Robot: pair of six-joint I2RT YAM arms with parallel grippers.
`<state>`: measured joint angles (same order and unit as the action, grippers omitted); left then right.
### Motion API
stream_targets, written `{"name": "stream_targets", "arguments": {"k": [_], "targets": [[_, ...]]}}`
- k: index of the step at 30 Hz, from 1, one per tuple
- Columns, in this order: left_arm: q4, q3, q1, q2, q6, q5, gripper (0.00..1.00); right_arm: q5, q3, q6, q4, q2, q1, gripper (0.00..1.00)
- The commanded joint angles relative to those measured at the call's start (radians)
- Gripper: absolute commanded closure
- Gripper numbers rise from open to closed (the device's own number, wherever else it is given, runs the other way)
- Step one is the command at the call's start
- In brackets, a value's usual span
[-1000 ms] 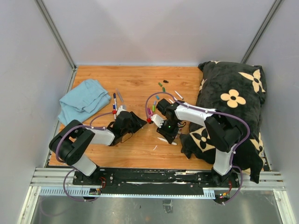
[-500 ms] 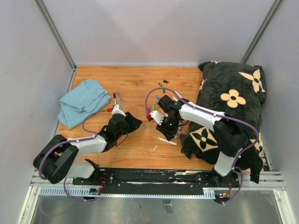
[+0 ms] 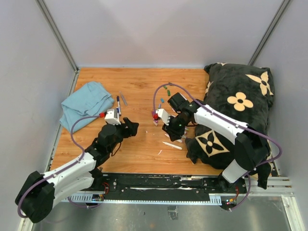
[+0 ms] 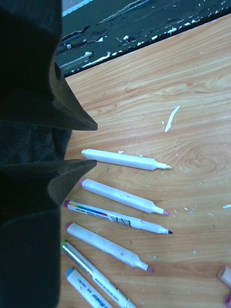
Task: Open the pen caps
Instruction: Pick up the pen from the center of the board.
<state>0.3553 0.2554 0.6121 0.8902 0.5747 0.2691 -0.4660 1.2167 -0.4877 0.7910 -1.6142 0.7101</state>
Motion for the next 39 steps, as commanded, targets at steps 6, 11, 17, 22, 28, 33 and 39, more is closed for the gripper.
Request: {"name": "stream_targets", "arguments": {"k": [6, 11, 17, 22, 28, 33, 39], "targets": [[-0.016, -0.069, -0.001, -0.159, -0.123, 0.142, 0.05, -0.096, -0.009, -0.054, -0.007, 0.131, -0.062, 0.68], [-0.059, -0.040, -0.034, -0.146, -0.146, 0.172, 0.01, -0.109, -0.008, -0.057, -0.007, 0.135, -0.074, 0.68], [-0.029, -0.024, -0.100, -0.078, -0.147, 0.151, 0.01, -0.111, -0.011, -0.058, -0.007, 0.132, -0.075, 0.68], [-0.010, -0.002, -0.148, -0.004, -0.137, 0.112, 0.01, -0.115, -0.011, -0.060, -0.007, 0.131, -0.078, 0.68], [0.005, 0.007, -0.185, 0.033, -0.134, 0.077, 0.01, -0.120, -0.012, -0.061, -0.007, 0.128, -0.080, 0.68], [0.016, 0.004, -0.219, 0.052, -0.124, 0.039, 0.01, -0.123, -0.011, -0.061, -0.006, 0.128, -0.080, 0.67], [0.025, 0.002, -0.238, 0.069, -0.116, 0.018, 0.01, -0.126, -0.012, -0.063, -0.006, 0.128, -0.082, 0.67]]}}
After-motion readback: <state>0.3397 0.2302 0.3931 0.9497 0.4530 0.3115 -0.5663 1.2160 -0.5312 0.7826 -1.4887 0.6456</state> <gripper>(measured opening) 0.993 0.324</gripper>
